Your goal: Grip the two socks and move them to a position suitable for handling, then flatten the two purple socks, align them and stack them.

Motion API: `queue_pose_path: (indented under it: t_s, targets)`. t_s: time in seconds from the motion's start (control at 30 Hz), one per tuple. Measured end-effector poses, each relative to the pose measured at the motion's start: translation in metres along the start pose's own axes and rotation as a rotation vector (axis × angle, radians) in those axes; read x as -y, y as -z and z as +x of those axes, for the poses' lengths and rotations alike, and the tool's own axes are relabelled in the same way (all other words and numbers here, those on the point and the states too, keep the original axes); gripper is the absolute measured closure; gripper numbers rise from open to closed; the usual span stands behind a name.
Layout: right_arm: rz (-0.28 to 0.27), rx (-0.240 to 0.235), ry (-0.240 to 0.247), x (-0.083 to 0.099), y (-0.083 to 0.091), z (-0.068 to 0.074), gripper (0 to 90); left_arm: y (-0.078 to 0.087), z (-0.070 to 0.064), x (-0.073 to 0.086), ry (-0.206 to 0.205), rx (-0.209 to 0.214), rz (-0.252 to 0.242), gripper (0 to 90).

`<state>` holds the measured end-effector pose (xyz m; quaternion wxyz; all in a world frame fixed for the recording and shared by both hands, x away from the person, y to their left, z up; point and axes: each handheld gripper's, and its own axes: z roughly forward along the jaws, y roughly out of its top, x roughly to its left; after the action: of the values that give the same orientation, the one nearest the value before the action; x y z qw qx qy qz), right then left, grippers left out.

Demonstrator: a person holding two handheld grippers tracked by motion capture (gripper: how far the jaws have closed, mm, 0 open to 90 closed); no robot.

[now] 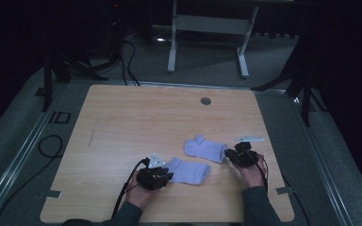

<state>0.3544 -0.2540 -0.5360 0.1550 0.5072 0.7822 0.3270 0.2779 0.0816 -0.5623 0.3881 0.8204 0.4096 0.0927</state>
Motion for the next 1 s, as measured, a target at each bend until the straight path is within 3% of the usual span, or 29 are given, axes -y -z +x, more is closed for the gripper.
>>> queue_pose_path:
  t_s: [0.2,0.47,0.73,0.8,1.0]
  targets:
    - [-0.043,0.010,-0.046,0.005,0.004,-0.003,62.4,0.000,0.000,0.000,-0.001,0.000,-0.001,68.7]
    - [-0.120,0.024,-0.066,0.001,0.018,-0.005,55.3,-0.001,0.000,0.000,-0.004,-0.001,-0.001,67.8]
    - [-0.096,0.009,0.006,-0.006,0.013,0.007,53.6,-0.001,0.000,0.000,-0.004,0.000,-0.002,67.0]
    - [-0.091,-0.001,0.057,-0.011,0.010,0.015,53.1,-0.001,0.000,0.000,-0.002,0.002,-0.003,66.9]
    - [-0.097,-0.019,0.127,-0.027,0.010,0.027,53.2,-0.001,-0.001,0.000,-0.004,0.000,-0.002,66.7]
